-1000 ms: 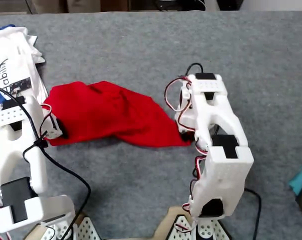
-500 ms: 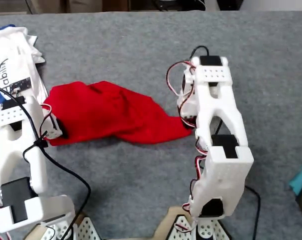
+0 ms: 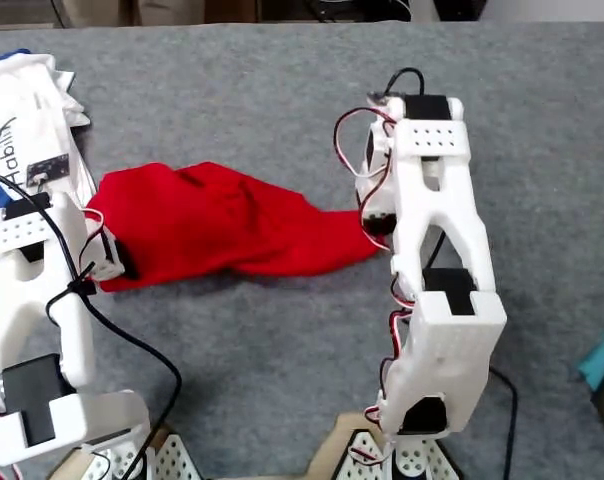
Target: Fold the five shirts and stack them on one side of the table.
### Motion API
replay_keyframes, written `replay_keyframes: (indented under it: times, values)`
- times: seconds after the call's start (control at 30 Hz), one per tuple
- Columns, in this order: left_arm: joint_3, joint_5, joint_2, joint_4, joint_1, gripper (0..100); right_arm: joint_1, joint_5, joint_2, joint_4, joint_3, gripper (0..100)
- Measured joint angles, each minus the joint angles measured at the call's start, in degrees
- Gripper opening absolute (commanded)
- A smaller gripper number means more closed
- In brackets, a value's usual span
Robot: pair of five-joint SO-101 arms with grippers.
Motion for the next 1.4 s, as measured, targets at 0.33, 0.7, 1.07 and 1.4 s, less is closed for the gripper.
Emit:
replay_keyframes:
  times: [0.33, 0.7, 1.07, 1.4]
  values:
    - [0.2, -1.1, 0.0, 3.4, 0.0, 29, -0.1, 0.0, 0.0, 0.0, -0.4, 0.4]
    - [0.0, -0.1, -0.1, 7.3, -1.1, 31, -0.1, 0.0, 0.0, 0.0, -0.4, 0.4]
    - [0.7, 3.7, 6.8, -1.2, 0.4, 15, -0.1, 0.0, 0.0, -0.4, -0.4, 0.4]
    - [-2.0, 3.7, 14.9, 2.2, 2.1, 12, -0.1, 0.0, 0.0, -0.4, -0.4, 0.4]
